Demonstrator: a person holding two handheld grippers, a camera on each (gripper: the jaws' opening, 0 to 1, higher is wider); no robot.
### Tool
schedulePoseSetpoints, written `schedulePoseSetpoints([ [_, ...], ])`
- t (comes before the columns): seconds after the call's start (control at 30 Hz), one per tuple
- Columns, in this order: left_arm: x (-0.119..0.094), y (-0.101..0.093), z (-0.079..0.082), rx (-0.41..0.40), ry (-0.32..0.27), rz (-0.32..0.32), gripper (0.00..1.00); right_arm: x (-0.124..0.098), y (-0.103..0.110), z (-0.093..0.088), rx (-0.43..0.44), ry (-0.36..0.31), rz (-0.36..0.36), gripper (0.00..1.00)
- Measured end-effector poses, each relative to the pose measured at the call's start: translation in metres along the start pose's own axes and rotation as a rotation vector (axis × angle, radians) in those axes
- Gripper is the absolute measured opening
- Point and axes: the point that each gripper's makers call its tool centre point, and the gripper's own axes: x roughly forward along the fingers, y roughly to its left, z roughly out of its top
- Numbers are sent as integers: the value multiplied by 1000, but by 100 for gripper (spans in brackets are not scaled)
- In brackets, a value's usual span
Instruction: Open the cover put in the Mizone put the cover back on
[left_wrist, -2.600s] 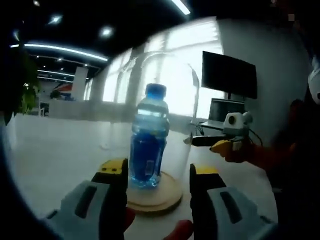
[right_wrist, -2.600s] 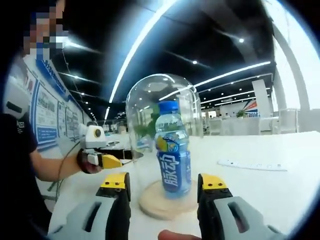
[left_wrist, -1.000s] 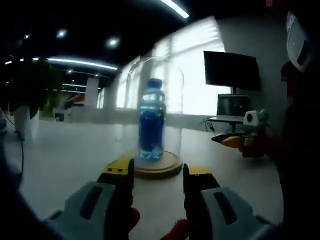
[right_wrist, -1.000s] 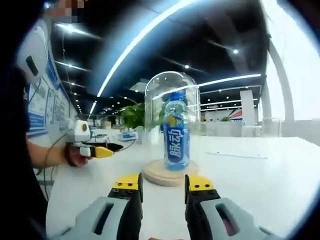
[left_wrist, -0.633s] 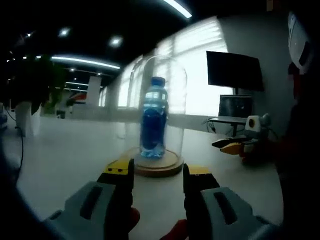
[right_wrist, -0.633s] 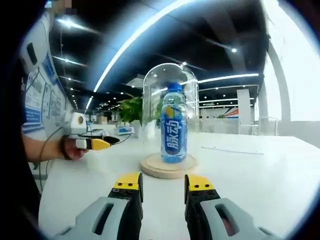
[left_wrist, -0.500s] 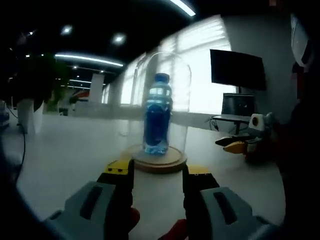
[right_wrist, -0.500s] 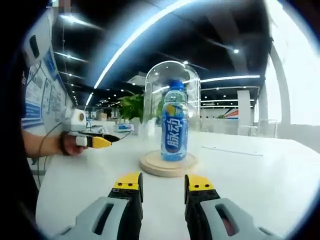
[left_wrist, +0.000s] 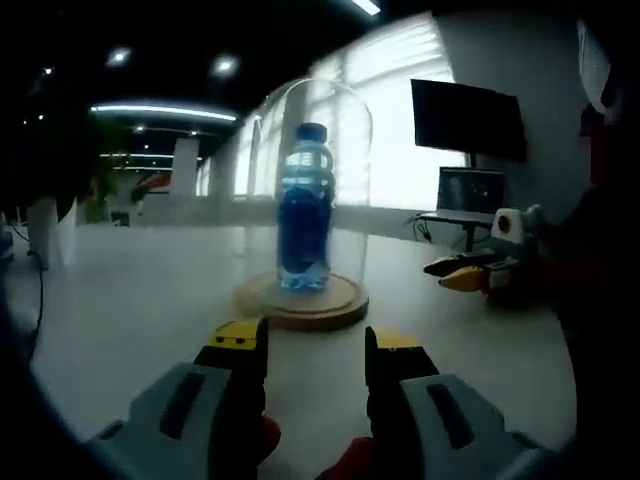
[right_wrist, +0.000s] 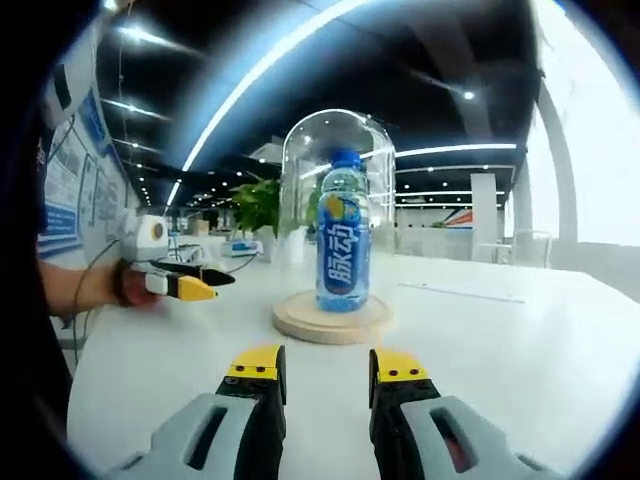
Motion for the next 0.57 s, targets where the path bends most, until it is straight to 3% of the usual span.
schedulePoseSetpoints([
  [0.23, 1, 1, -4, 16, 20, 6, 31, 1, 0, -2, 47, 10, 19, 25],
  [0.57, 2, 3, -9, 29, 42, 11, 31, 1, 0, -3, 41, 15, 17, 25],
])
